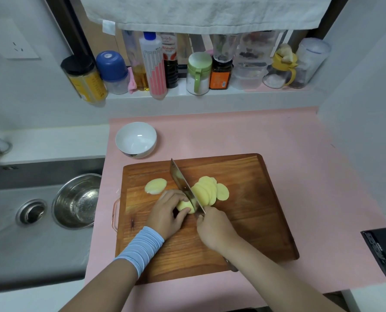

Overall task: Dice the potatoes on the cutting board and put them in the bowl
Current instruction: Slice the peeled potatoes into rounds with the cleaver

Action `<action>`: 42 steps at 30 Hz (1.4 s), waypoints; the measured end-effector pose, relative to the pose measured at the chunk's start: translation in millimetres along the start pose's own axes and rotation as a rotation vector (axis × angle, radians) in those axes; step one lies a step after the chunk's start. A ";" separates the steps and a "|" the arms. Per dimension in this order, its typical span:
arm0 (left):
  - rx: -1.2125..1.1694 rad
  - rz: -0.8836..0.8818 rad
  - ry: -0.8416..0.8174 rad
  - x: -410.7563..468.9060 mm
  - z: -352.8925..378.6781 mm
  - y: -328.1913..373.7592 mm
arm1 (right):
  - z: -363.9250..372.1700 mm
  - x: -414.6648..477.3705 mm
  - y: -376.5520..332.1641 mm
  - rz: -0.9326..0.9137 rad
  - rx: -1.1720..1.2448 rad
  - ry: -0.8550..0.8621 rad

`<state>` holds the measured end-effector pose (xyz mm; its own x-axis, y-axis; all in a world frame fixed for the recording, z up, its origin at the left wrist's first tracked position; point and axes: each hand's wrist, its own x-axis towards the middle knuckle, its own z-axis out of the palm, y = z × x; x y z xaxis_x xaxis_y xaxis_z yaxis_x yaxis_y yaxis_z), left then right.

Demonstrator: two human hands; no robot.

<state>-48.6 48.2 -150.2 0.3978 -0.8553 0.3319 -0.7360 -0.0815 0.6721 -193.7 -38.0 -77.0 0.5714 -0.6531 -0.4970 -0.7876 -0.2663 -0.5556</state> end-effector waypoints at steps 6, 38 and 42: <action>0.030 0.045 -0.032 -1.0 -3.3 1.9 | -5.4 -2.7 -4.2 -0.001 -0.018 0.011; 0.029 -0.009 0.017 -4.2 -0.2 3.0 | -36.4 -41.3 -24.7 -0.064 -0.139 0.042; 0.014 -0.014 0.031 -4.9 1.2 2.4 | -41.3 -37.3 -29.6 -0.048 -0.163 -0.007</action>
<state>-53.0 51.5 -151.0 0.4247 -0.8380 0.3427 -0.7378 -0.1010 0.6674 -201.2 -35.1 -14.5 0.6101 -0.6325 -0.4772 -0.7862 -0.4084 -0.4638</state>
